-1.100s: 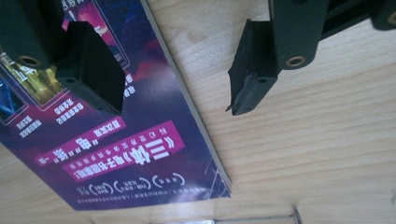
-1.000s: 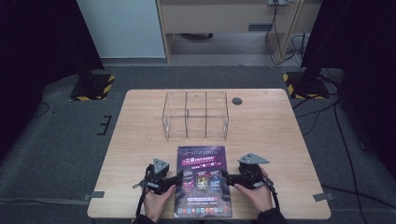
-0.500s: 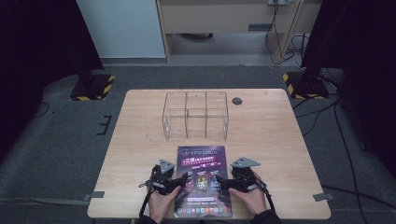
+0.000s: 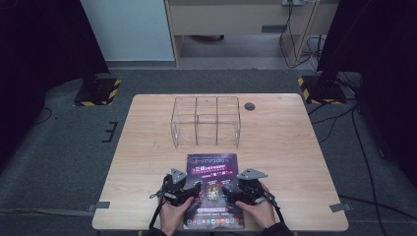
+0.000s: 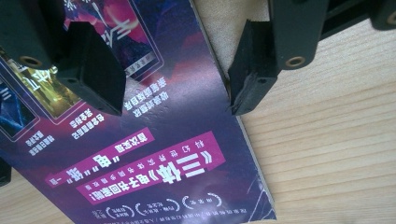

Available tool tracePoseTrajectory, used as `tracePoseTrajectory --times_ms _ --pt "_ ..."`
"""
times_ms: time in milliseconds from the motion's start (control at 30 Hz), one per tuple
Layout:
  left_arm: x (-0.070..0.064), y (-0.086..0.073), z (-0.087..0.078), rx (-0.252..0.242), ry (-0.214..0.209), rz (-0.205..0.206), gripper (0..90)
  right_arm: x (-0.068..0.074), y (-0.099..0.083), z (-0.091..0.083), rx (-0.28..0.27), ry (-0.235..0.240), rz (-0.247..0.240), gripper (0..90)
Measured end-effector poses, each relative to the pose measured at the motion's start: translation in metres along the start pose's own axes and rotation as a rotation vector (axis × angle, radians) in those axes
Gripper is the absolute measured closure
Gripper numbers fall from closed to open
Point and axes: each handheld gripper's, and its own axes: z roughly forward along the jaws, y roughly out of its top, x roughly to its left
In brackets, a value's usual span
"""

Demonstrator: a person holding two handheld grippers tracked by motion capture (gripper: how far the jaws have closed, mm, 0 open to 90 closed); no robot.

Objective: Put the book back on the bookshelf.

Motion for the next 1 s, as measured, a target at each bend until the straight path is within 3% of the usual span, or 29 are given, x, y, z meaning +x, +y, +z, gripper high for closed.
tracePoseTrajectory --times_ms 433,533,567,600,700,733,933,1000 --pt "0.001 -0.002 0.004 -0.045 -0.006 -0.036 32.3 -0.001 -0.001 0.0 -0.02 0.005 0.031 19.2" --pt "0.008 -0.003 0.002 -0.063 -0.045 -0.092 34.1 -0.001 -0.001 0.0 -0.023 0.012 0.041 17.7" --pt "0.008 -0.003 0.002 -0.063 -0.045 -0.092 35.8 -0.001 -0.001 0.0 -0.022 0.012 0.041 17.7" --pt "0.011 -0.004 0.001 -0.075 -0.063 -0.124 36.9 -0.001 -0.001 0.0 -0.025 0.012 0.04 17.7" --pt "0.014 -0.005 0.001 -0.083 -0.074 -0.157 39.9 -0.001 -0.001 0.0 -0.024 0.015 0.053 16.9" --pt "0.016 -0.006 0.001 -0.096 -0.086 -0.194 42.6 -0.001 -0.001 0.0 -0.028 0.014 0.06 16.9" --pt "0.02 -0.007 -0.001 -0.114 -0.112 -0.239 45.9 -0.005 -0.002 0.0 -0.044 0.04 0.092 17.3" --pt "0.022 -0.007 -0.005 -0.146 -0.146 -0.264 47.4 -0.007 -0.002 -0.001 -0.048 0.05 0.1 17.3"
